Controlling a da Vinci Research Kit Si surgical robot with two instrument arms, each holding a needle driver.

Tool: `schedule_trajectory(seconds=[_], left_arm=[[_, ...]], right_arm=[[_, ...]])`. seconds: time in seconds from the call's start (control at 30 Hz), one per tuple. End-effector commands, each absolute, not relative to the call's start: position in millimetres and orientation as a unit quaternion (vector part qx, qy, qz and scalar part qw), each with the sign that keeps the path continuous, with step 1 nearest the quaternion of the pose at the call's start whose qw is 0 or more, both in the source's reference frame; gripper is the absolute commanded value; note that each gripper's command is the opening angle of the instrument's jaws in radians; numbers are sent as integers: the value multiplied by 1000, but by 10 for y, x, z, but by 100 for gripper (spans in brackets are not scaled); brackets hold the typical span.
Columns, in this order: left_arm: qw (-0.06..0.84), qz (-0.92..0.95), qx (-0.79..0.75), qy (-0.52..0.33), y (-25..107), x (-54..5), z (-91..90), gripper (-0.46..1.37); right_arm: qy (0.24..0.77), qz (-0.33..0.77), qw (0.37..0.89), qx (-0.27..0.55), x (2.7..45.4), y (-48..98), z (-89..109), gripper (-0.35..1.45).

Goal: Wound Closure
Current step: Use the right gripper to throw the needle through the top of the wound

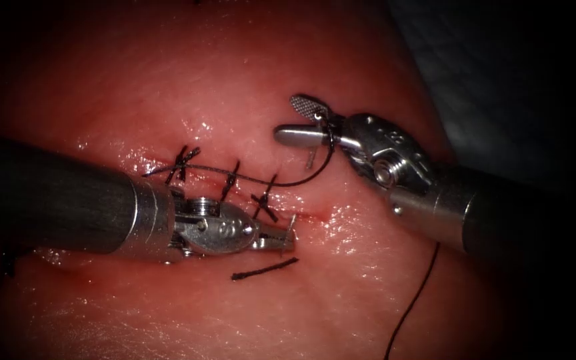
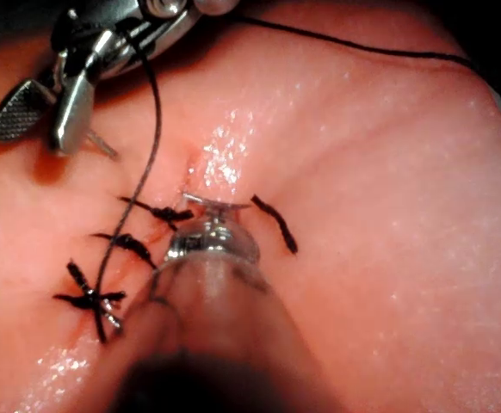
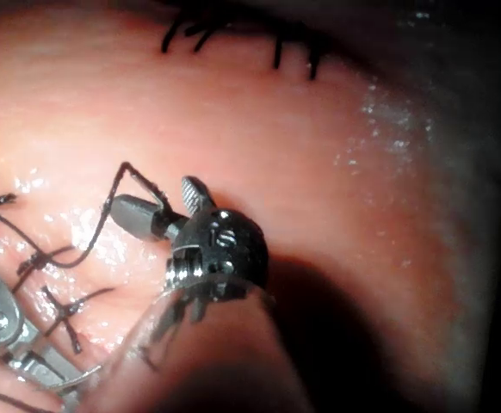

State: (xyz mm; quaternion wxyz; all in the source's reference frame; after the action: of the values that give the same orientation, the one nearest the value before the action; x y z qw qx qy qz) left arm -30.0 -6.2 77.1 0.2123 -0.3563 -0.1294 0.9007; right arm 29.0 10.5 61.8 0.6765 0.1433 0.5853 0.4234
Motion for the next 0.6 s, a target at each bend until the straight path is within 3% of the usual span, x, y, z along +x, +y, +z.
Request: schedule_trajectory(seconds=[0.03, 0.53, 0.57, 0.6], left_arm=[[211, 900, -357, -132, -61, -301, 771, -35], [212, 900, -357, -132, -61, -300, 770, -35], [212, 900, -357, -132, -61, -300, 770, -35], [212, 900, -357, -132, -61, -300, 770, -35]], right_arm=[[585, 423, 677, 142, 290, 106, 616, 68], [579, 423, 686, 125, 277, 93, 610, 56], [577, 423, 688, 124, 274, 91, 610, 40], [576, 422, 689, 124, 272, 89, 610, 5]])
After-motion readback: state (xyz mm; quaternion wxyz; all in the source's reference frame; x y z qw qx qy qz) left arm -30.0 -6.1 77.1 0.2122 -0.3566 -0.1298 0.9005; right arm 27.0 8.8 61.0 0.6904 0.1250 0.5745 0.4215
